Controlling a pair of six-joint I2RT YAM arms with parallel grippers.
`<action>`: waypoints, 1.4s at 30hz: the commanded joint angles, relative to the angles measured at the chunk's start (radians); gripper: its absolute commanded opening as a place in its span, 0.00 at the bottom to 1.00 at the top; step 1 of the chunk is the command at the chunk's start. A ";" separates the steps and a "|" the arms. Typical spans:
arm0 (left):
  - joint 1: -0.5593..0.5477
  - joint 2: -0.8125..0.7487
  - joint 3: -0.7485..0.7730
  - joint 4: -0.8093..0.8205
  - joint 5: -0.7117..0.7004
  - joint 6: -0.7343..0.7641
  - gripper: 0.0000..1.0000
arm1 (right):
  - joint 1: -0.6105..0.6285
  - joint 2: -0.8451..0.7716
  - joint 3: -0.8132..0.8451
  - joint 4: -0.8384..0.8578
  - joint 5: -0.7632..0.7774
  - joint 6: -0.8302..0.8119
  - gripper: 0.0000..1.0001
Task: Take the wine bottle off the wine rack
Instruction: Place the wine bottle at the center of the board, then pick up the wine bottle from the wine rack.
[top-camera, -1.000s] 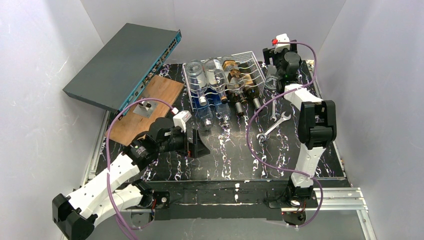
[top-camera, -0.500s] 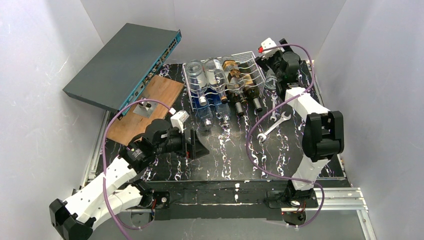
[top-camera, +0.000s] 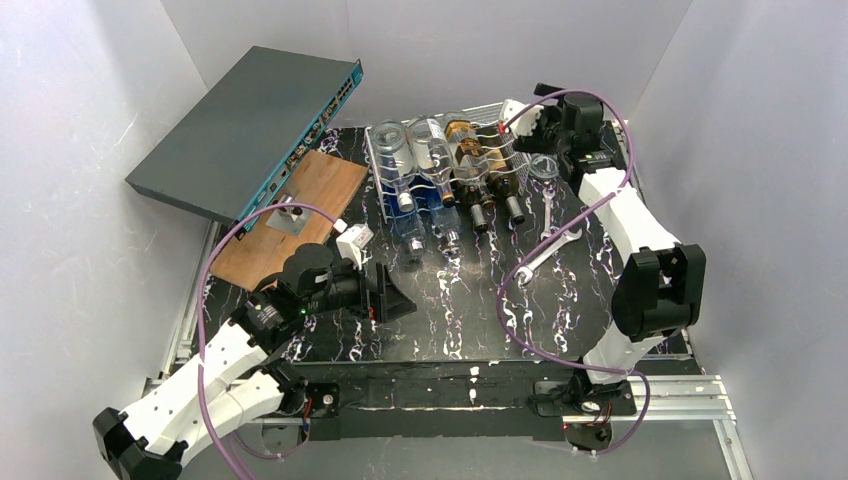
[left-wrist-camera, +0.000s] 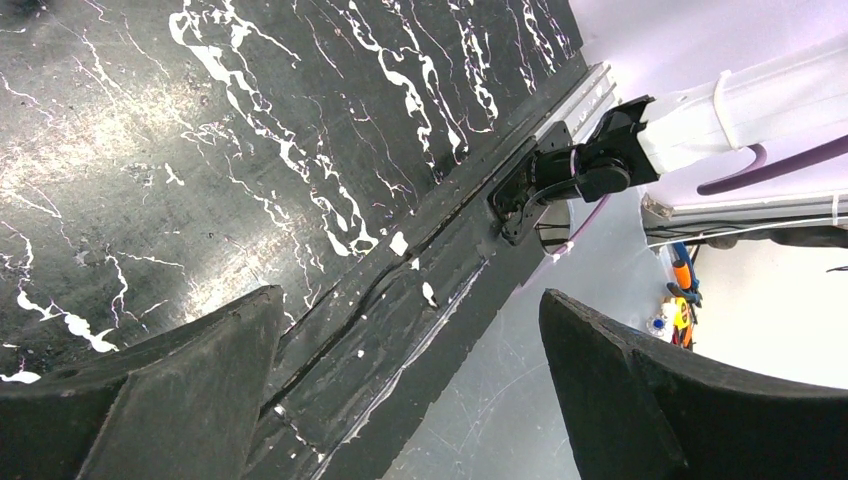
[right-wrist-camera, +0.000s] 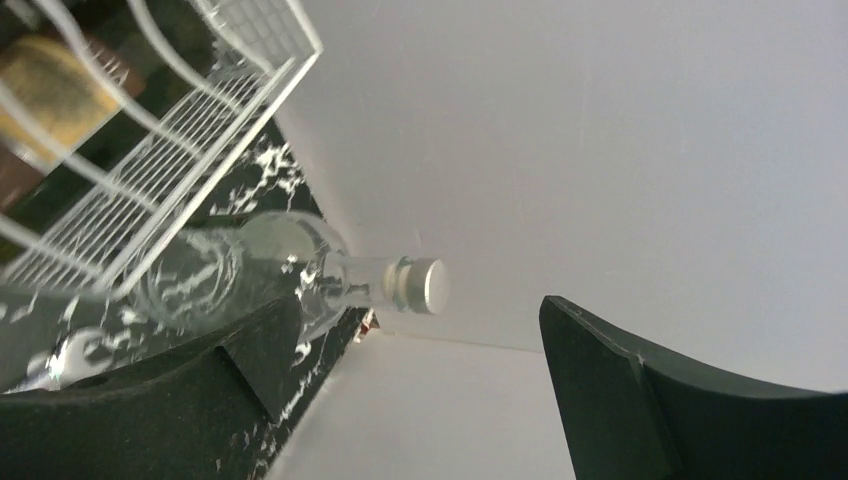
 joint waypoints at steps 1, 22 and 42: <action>-0.006 0.008 -0.002 -0.007 0.003 0.002 0.99 | 0.011 -0.062 0.068 -0.266 -0.045 -0.197 0.98; -0.010 -0.009 0.021 -0.054 -0.009 0.017 1.00 | -0.094 0.090 0.511 -0.470 -0.265 0.104 0.88; -0.013 -0.019 0.023 -0.059 -0.008 0.012 0.99 | -0.120 0.063 0.459 -0.327 -0.306 0.201 0.98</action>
